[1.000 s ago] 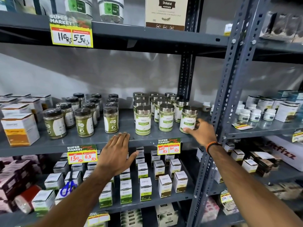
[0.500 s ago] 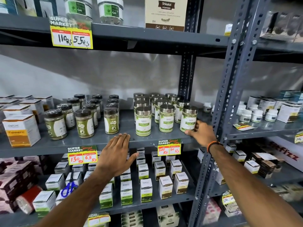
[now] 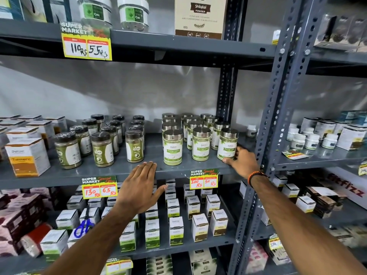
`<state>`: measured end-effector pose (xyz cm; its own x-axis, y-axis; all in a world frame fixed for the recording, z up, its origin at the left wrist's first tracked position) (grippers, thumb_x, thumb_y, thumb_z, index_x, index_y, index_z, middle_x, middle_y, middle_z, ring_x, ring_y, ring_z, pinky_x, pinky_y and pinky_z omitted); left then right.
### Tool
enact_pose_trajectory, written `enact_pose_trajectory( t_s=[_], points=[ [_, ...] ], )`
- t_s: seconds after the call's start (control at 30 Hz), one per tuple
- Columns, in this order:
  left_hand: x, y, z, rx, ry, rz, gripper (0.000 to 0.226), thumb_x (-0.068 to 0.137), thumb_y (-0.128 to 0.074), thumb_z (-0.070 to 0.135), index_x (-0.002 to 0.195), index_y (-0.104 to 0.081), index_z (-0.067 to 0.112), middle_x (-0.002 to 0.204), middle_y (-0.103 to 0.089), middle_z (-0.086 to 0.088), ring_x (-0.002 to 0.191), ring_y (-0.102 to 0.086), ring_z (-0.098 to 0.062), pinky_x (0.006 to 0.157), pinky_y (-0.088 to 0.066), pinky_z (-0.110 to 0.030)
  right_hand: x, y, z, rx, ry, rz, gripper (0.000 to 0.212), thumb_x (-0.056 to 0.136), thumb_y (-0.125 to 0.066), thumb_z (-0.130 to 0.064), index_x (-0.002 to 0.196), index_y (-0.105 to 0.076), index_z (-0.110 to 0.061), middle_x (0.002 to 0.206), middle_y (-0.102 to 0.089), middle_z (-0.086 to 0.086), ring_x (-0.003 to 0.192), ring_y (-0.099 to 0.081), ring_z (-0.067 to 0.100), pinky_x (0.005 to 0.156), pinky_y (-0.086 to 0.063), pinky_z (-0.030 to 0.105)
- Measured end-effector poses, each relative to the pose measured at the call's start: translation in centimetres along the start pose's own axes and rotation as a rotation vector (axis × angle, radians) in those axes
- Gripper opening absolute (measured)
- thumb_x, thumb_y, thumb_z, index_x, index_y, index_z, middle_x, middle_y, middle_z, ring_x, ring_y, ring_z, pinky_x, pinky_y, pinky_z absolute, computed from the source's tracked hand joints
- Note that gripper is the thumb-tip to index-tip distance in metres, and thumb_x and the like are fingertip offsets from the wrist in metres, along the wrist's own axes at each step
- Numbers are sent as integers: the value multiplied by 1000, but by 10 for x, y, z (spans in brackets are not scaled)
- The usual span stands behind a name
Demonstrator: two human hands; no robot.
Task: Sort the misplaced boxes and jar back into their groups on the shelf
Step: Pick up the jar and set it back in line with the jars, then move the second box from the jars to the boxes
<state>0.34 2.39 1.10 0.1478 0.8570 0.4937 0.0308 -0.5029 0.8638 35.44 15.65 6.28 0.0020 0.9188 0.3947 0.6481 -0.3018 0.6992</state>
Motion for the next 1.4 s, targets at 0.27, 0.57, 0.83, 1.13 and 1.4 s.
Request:
enact_pose_trajectory(
  t_s=[0.27, 0.57, 0.83, 1.13, 1.4],
  points=[
    [-1, -3, 0, -4, 7, 3, 93, 94, -18, 76, 159, -21, 9, 164, -30, -12, 152, -22, -26, 124, -11, -39, 1, 1, 2, 21, -14, -21, 62, 79, -88, -32, 131, -64, -8, 126, -73, 8, 114, -70, 22, 102, -52, 35],
    [-1, 1, 3, -37, 10, 11, 93, 94, -18, 76, 159, -18, 9, 166, -26, -11, 153, -18, -25, 122, -3, -35, -1, 1, -1, -32, -35, -22, 60, 80, -86, -33, 129, -65, -6, 125, -73, 10, 114, -69, 25, 100, -53, 38],
    [-22, 24, -4, -85, -3, -48, 98, 90, -20, 79, 159, -15, 11, 165, -26, -11, 151, -20, -26, 124, -13, -40, -39, 3, 0, 129, -88, 122, 96, 84, -83, -40, 156, -34, 1, 149, -54, 18, 136, -55, 30, 111, -42, 41],
    [-126, 83, -121, -44, 148, 42, 88, 92, -26, 79, 152, -27, 13, 151, -45, -11, 137, -40, -30, 110, -41, -49, -125, -46, -110, 221, 190, 106, 78, 93, -70, -44, 154, -39, -6, 140, -64, 15, 125, -64, 28, 104, -48, 37],
    [-220, 123, -306, 60, 311, 111, 80, 91, -45, 68, 147, -36, 11, 144, -51, -15, 130, -48, -37, 104, -46, -52, -187, -163, -313, 361, 552, -9, 63, 93, -71, -43, 146, -50, -16, 143, -62, 3, 125, -57, 6, 105, -42, 17]
  ],
)
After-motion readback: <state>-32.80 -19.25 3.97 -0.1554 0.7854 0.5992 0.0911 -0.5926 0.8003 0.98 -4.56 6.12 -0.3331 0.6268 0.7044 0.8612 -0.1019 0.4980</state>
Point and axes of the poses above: each hand's wrist, its own x-axis towards the middle knuckle, its own y-axis out of the back of the hand, z = x × y, the point moved 2 cm from there along x, towards the middle knuckle
